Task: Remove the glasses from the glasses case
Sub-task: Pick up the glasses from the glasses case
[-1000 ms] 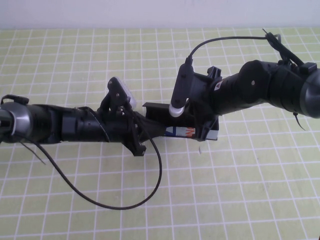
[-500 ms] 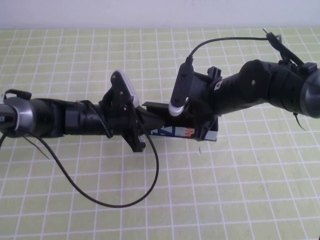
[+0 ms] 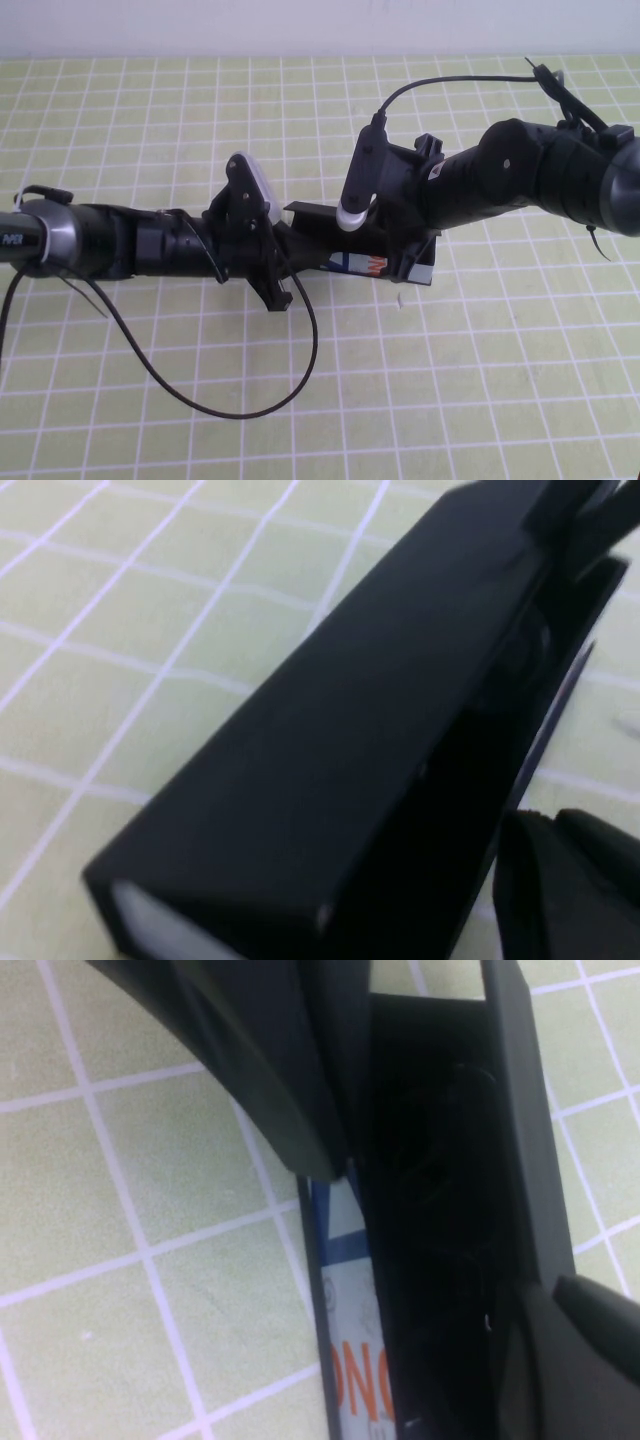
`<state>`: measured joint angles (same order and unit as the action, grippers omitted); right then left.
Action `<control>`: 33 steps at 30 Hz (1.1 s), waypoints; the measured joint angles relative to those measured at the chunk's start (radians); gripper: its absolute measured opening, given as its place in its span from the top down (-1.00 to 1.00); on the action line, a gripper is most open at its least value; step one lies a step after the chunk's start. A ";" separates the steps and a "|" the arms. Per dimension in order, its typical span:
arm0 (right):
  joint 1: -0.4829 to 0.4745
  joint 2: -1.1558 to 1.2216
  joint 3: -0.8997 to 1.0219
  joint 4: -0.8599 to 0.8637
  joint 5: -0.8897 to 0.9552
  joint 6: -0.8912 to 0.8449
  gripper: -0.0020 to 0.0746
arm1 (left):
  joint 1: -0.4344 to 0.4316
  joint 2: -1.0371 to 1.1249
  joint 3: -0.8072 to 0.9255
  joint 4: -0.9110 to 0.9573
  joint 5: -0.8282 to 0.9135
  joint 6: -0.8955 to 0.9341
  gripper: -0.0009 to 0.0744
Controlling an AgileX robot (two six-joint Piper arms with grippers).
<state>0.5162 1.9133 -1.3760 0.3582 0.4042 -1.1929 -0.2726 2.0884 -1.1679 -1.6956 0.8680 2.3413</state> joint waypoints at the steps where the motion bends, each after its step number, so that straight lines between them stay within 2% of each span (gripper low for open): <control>1: 0.000 0.000 0.000 0.000 0.002 0.000 0.96 | 0.000 0.000 -0.005 0.000 0.012 0.005 0.99; 16: 0.000 0.000 0.000 0.002 0.003 0.000 0.96 | 0.000 0.047 -0.097 0.000 0.001 0.113 0.99; 27: 0.000 0.000 0.000 0.022 0.010 0.002 0.95 | 0.000 0.071 -0.107 -0.013 0.005 0.121 0.99; 29: 0.000 -0.004 0.000 0.046 0.018 0.013 0.88 | 0.000 0.071 -0.107 -0.014 0.005 0.118 0.99; 33: 0.000 -0.049 0.000 0.119 0.071 0.087 0.48 | 0.000 0.071 -0.107 -0.016 0.003 0.115 0.99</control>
<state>0.5162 1.8639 -1.3760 0.4769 0.4755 -1.1062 -0.2726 2.1592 -1.2751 -1.7116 0.8706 2.4560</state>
